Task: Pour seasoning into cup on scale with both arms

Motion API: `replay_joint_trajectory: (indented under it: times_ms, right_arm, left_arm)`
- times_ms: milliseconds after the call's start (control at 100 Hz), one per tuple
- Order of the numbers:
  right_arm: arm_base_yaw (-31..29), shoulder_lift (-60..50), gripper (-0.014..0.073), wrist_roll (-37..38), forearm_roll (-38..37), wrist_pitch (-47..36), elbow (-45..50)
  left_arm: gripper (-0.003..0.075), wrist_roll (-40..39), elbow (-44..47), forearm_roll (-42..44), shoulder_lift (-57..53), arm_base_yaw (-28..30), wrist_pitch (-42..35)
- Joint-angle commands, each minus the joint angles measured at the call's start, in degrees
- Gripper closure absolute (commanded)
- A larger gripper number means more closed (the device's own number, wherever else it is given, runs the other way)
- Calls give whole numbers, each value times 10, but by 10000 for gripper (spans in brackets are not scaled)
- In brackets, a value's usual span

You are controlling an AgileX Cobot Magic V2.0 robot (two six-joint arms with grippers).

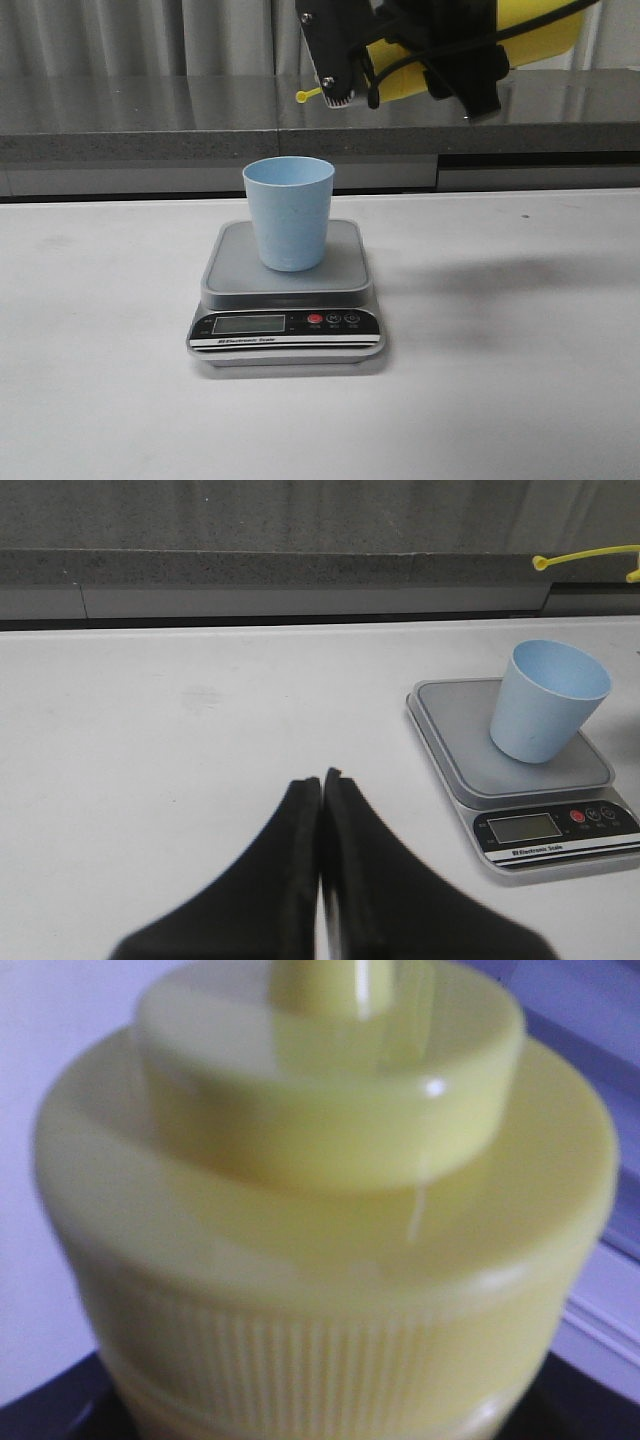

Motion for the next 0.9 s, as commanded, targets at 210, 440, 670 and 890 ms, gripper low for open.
replay_joint_trajectory:
  times_ms: [210, 440, 670, 890]
  right_arm:
    - [13, -28, 430, -36, -53, 51, -19]
    - [13, -32, 430, 78, -52, 54, -19]
    - [-8, -80, 430, 271, 27, -50, -19]
    - [-82, -140, 430, 324, 180, -166, -18]
  left_arm:
    - [741, -6, -16, -8, 5, 1, -46]
    - [741, -6, -16, -8, 5, 1, -46]
    - [741, -6, -16, -8, 5, 1, -46]
    - [741, -6, -16, -8, 5, 1, -46]
